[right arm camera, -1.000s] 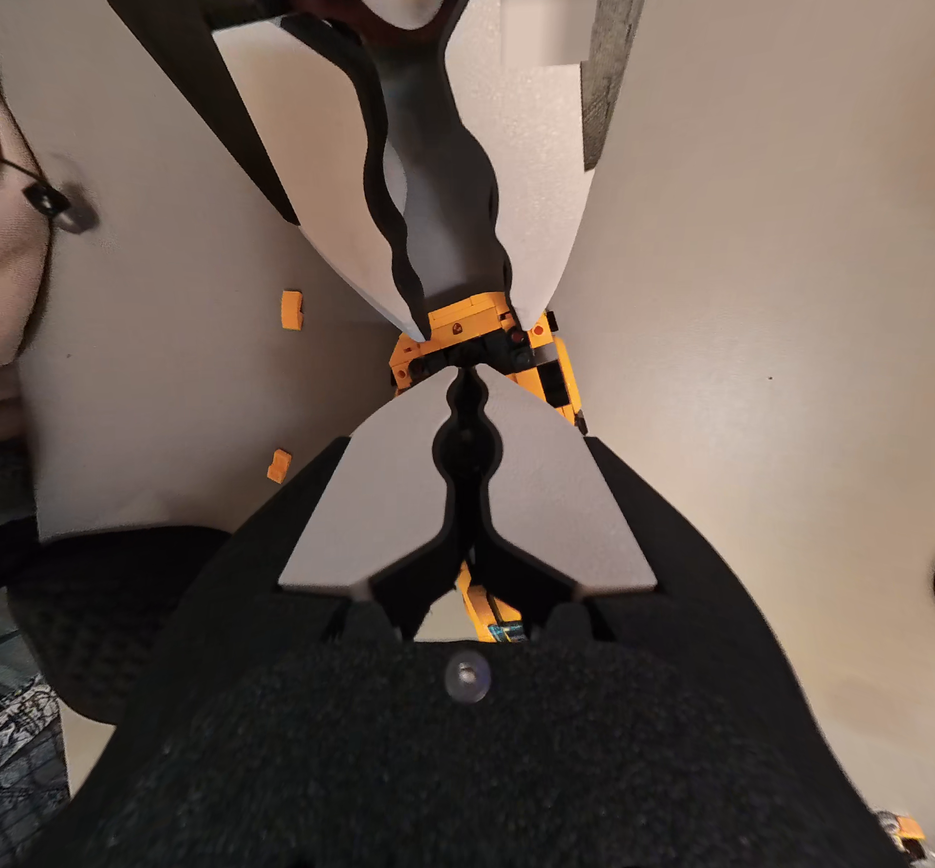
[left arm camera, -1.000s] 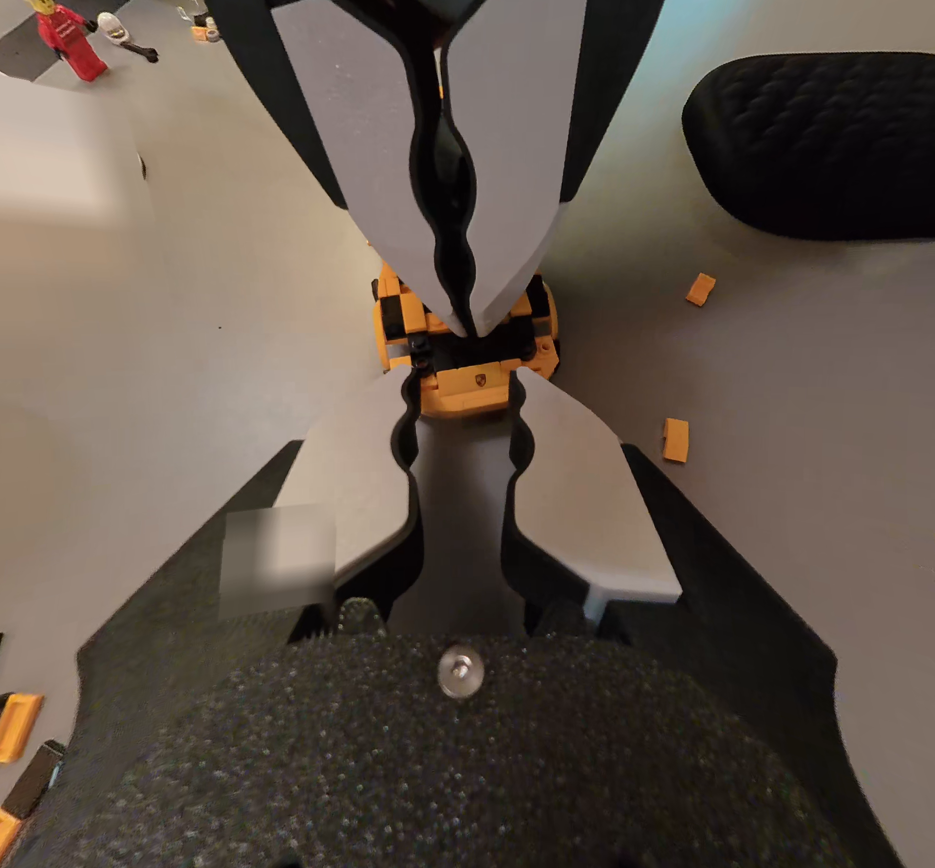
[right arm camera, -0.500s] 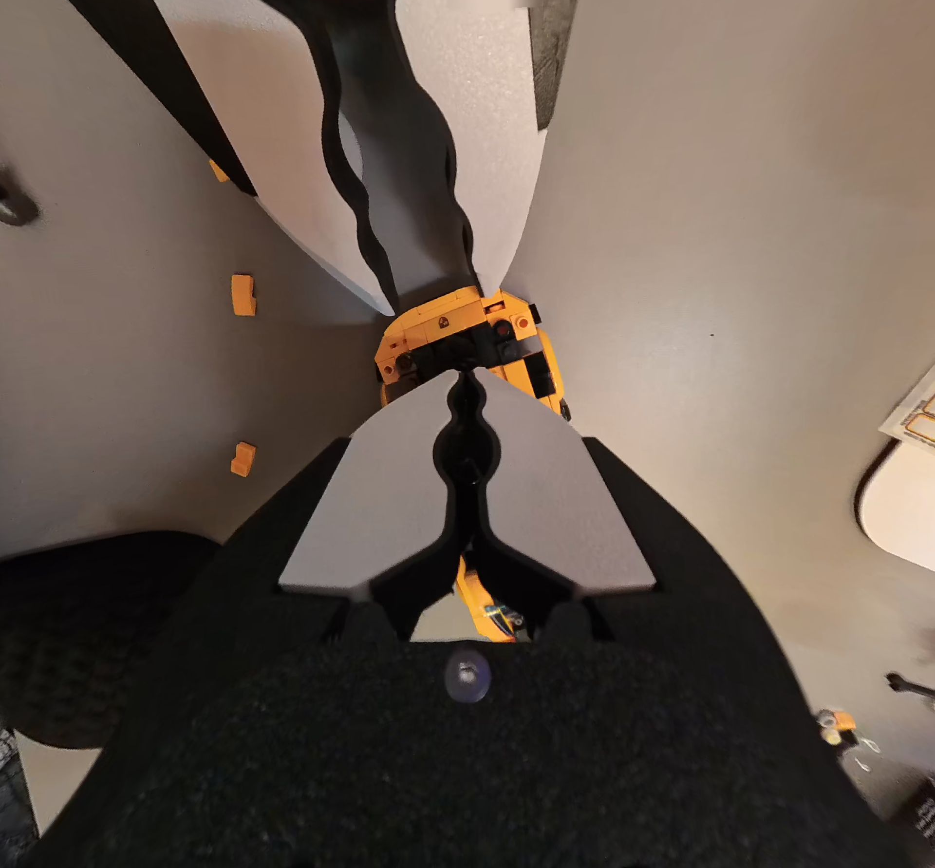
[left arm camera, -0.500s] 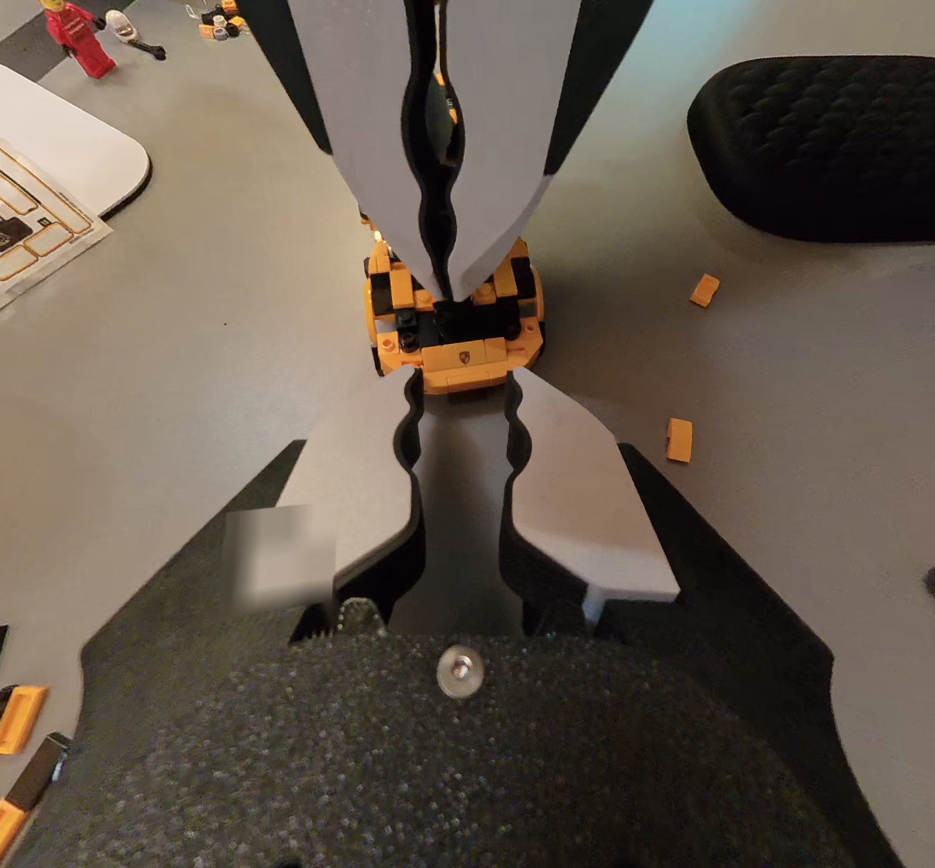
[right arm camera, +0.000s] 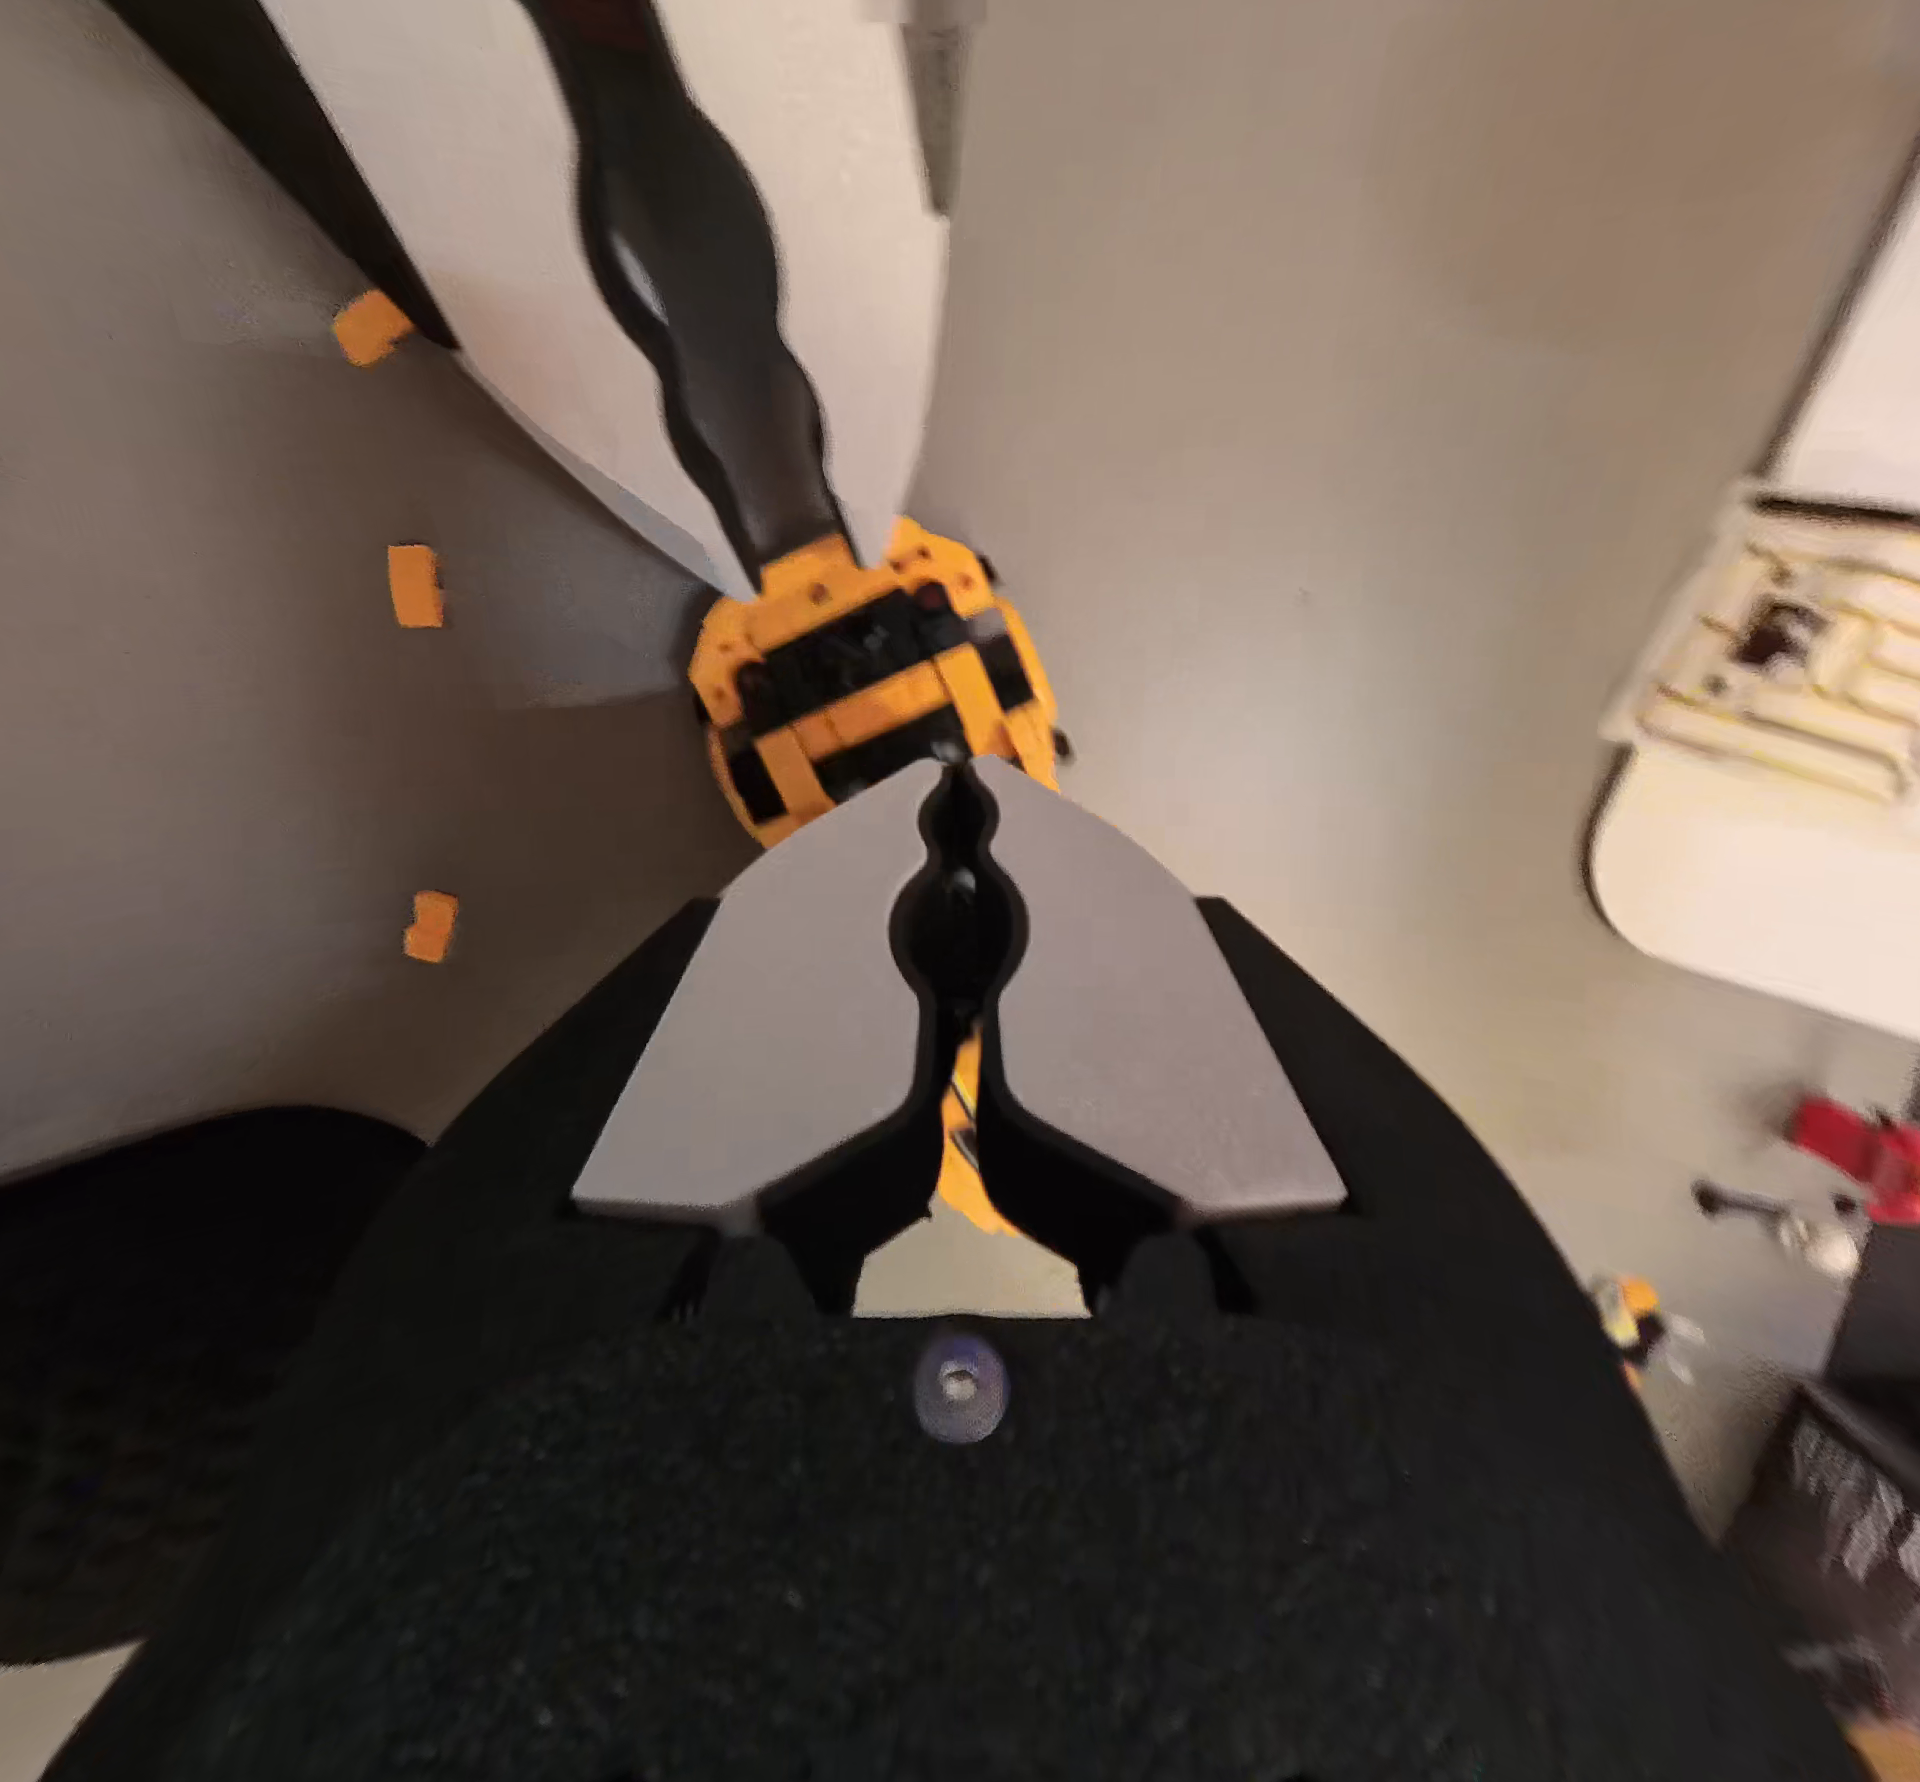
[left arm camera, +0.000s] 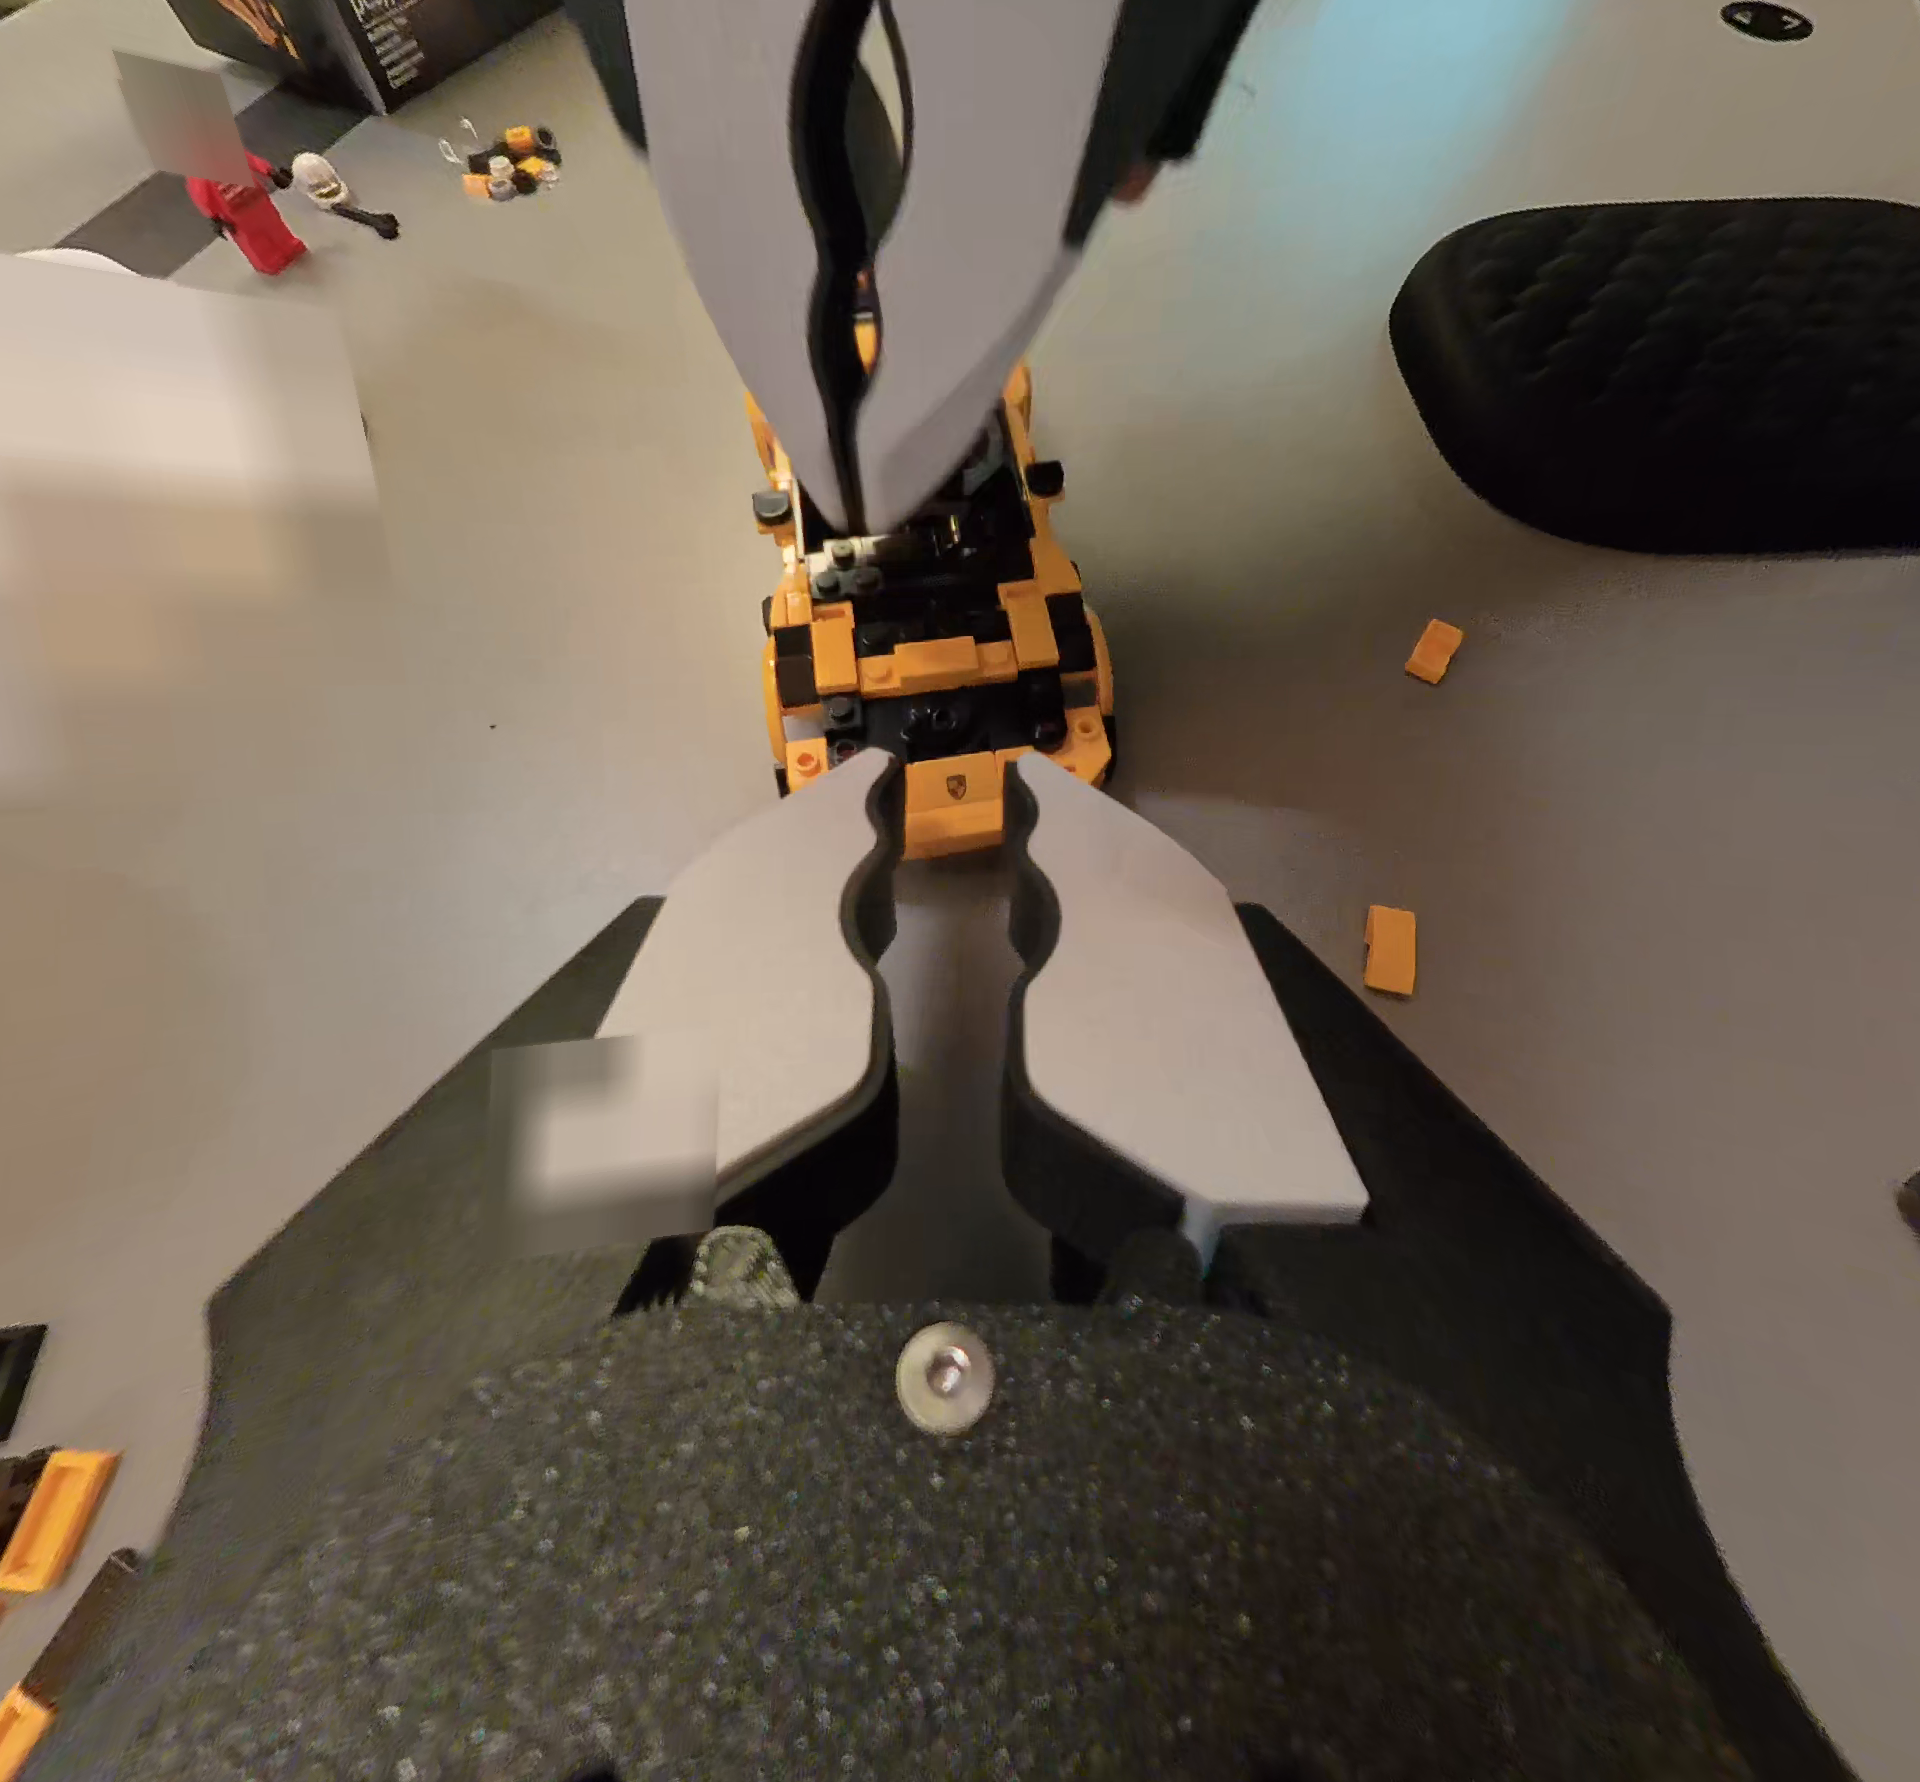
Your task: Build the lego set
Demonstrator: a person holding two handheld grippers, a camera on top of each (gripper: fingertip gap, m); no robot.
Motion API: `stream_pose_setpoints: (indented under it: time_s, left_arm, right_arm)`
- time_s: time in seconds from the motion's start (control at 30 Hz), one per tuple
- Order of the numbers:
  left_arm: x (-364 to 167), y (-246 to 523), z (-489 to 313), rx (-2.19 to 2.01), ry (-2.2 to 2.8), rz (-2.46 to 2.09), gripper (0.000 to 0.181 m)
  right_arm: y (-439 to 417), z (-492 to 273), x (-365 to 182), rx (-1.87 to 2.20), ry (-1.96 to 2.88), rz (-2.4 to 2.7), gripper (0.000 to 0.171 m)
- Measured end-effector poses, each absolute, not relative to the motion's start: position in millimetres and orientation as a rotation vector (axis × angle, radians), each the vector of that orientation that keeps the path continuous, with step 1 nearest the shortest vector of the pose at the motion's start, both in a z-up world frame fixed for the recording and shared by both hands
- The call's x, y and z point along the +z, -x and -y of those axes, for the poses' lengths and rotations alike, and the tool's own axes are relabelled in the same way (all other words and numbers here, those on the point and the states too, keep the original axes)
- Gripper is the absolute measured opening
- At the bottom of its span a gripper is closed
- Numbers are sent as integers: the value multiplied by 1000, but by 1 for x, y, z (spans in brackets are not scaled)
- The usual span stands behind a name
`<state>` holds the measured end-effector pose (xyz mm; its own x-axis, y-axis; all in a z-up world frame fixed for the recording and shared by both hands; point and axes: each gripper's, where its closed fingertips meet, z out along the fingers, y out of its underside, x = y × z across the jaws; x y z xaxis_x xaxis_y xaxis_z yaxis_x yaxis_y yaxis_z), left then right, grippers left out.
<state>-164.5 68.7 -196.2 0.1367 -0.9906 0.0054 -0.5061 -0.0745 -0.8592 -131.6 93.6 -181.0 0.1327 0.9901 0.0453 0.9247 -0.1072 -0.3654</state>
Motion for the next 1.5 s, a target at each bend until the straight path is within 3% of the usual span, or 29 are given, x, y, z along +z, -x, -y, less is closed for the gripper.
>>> stream_pose_setpoints:
  time_s: [0.13,0.17,0.33,0.43,0.63,0.9,1.5]
  left_arm:
    - [-194,158,-70,-844,1713,-1423,15]
    - [-195,157,-71,-832,1729,-1415,15]
    - [-202,155,-71,-795,1782,-1425,13]
    - [-202,155,-72,-760,1778,-1445,10]
    - [-203,149,-72,-694,1778,-1532,9]
    - [-203,152,-77,-609,1720,-1674,8]
    - [-201,154,-61,-694,1594,-1885,4]
  right_arm:
    - [88,-108,-169,372,2161,1583,0]
    - [76,-107,-171,410,2172,1535,27]
    - [42,-98,-198,551,2096,1460,64]
    - [46,-96,-204,558,2002,1585,79]
    - [54,-102,-202,475,1866,1926,93]
    - [61,-98,-220,529,1856,1958,81]
    - [66,-82,-219,560,1860,1831,81]
